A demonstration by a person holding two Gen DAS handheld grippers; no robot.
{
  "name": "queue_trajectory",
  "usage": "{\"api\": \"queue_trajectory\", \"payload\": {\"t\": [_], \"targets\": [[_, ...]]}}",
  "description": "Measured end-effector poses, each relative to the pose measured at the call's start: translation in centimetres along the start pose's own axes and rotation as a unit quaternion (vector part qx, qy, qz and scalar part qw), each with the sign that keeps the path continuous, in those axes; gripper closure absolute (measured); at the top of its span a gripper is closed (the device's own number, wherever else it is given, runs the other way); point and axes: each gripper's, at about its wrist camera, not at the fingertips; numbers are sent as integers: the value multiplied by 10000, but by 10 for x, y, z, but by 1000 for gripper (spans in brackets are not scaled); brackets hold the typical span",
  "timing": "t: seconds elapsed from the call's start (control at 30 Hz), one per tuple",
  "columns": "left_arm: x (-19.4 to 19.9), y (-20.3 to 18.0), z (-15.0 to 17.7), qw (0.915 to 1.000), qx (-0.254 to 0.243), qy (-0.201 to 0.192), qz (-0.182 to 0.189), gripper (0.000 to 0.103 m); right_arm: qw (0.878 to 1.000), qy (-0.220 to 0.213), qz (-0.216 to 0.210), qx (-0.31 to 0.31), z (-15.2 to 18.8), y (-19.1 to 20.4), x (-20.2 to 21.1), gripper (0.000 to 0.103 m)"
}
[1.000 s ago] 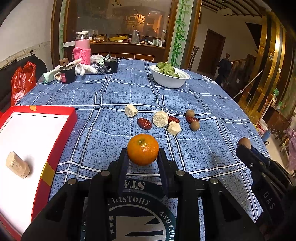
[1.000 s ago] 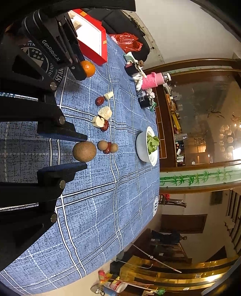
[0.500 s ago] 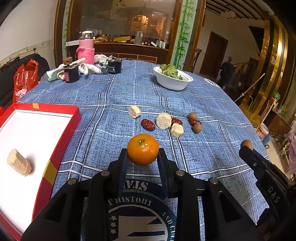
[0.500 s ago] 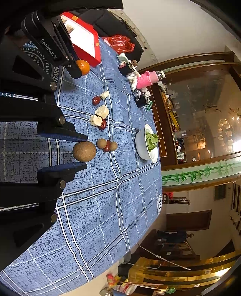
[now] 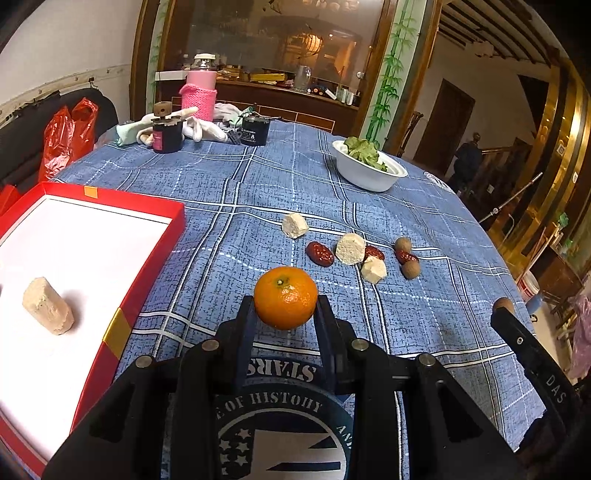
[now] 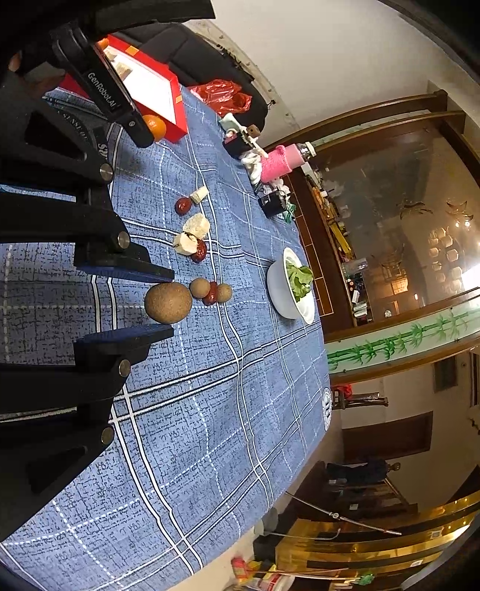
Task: Organize fruits
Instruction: 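Grasp the orange with the left tool while the right tool holds the kiwi, then carry the orange and kiwi over the red tray and open both tools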
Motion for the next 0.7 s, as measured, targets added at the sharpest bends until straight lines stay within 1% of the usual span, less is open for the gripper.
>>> {"api": "queue_trajectory", "payload": {"t": [0.4, 0.7], "targets": [[2, 1, -1, 9999, 45, -43, -79, 74, 9999, -47, -97, -63, 0, -2, 1, 79], [9, 1, 0, 9995, 45, -254, -187, 74, 10000, -27, 37, -11, 0, 2, -1, 79]]}}
Point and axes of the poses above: each gripper's, at about its wrist camera, not at the fingertips, and x roughly against the way its jaws point, y to its left, z to its underside, and after that the axes turned 11 degrees about -z, right-handed
